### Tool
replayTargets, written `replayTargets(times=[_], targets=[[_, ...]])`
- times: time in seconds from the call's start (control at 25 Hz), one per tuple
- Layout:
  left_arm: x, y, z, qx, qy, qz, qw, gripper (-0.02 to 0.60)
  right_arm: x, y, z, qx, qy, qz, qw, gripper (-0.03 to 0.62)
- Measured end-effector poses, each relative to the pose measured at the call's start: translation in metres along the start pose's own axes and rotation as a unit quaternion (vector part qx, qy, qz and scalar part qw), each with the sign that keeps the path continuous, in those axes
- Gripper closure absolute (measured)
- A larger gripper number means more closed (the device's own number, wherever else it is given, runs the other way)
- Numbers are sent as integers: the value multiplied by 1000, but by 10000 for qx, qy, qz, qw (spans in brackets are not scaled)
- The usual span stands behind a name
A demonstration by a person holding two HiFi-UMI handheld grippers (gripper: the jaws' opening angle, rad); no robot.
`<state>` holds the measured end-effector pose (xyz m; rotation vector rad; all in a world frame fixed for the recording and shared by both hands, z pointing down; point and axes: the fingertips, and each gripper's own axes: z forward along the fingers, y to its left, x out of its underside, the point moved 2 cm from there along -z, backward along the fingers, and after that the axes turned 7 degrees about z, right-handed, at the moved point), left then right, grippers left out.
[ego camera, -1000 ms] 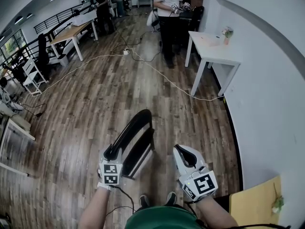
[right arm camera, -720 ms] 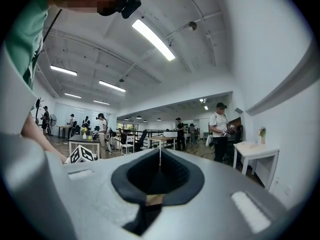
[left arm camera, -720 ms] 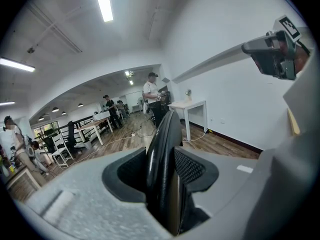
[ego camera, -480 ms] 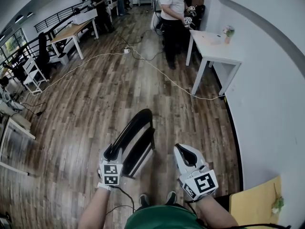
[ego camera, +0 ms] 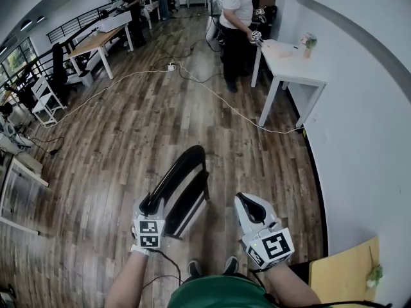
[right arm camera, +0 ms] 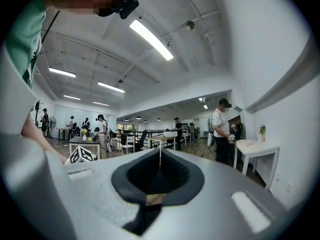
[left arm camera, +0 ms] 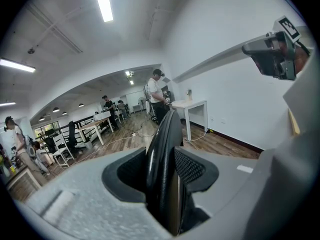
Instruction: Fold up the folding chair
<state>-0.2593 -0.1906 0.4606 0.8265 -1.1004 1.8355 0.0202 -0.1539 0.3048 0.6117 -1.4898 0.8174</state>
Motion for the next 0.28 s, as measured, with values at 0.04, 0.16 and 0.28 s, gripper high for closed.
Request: replayTargets(times=[0.04, 0.16, 0.28], targets=[[0, 0, 0, -2, -1, -1, 10000, 397, 0, 0, 0, 0, 0, 2, 10000, 583], [0, 0, 0, -10, -8, 3, 10000, 397, 1, -1, 0, -4, 5, 4, 10000, 585], [1, 0, 0, -8, -16, 13, 10000, 397, 2, -1, 0, -7, 14, 1, 10000, 584]])
